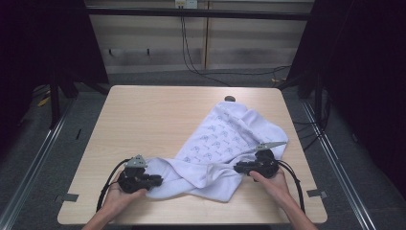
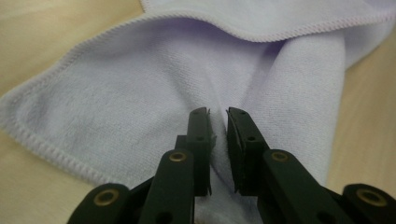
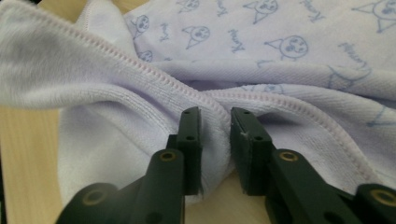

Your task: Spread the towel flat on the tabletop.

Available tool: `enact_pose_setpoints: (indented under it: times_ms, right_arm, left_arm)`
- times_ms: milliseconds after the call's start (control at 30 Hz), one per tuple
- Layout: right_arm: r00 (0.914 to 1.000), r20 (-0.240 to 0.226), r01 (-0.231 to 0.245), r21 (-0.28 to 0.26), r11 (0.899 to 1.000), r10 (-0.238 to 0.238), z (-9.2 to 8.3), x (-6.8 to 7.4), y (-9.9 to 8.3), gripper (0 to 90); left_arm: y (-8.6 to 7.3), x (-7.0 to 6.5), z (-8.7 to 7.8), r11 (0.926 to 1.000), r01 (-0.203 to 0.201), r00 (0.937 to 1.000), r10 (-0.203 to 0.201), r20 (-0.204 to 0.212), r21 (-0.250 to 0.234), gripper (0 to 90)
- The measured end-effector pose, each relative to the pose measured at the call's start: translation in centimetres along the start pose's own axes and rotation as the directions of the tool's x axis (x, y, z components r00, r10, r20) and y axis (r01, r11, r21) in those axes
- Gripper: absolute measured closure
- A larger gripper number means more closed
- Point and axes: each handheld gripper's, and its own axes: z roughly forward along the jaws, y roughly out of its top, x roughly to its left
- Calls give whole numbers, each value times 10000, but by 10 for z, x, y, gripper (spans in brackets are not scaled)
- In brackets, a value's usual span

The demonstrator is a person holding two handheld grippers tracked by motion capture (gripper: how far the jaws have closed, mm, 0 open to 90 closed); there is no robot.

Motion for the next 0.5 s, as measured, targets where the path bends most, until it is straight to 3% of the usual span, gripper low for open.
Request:
enact_pose_setpoints:
  times_ms: [67, 133, 300, 500]
  right_arm:
    - [9995, -239, 179, -291, 9994, -186, -5, 3, 1, 653]
    - [9988, -337, 339, -639, 9974, -361, -9, 7, 5, 612]
    - [9894, -1000, 953, -1024, 9902, -1056, 7, 21, 29, 571]
    - [9623, -2078, 1612, -833, 9834, -1753, 47, 45, 55, 539]
  left_arm:
    - [-2, -6, -7, 9994, -253, 9993, 246, -275, -246, 750]
    - [0, -3, -16, 9944, -344, 9990, 314, -313, -1000, 755]
    - [4, 21, -19, 9890, 469, 9971, -549, -536, -1403, 753]
    - [-1, 47, -25, 9725, 1322, 9874, -1461, -601, -1917, 731]
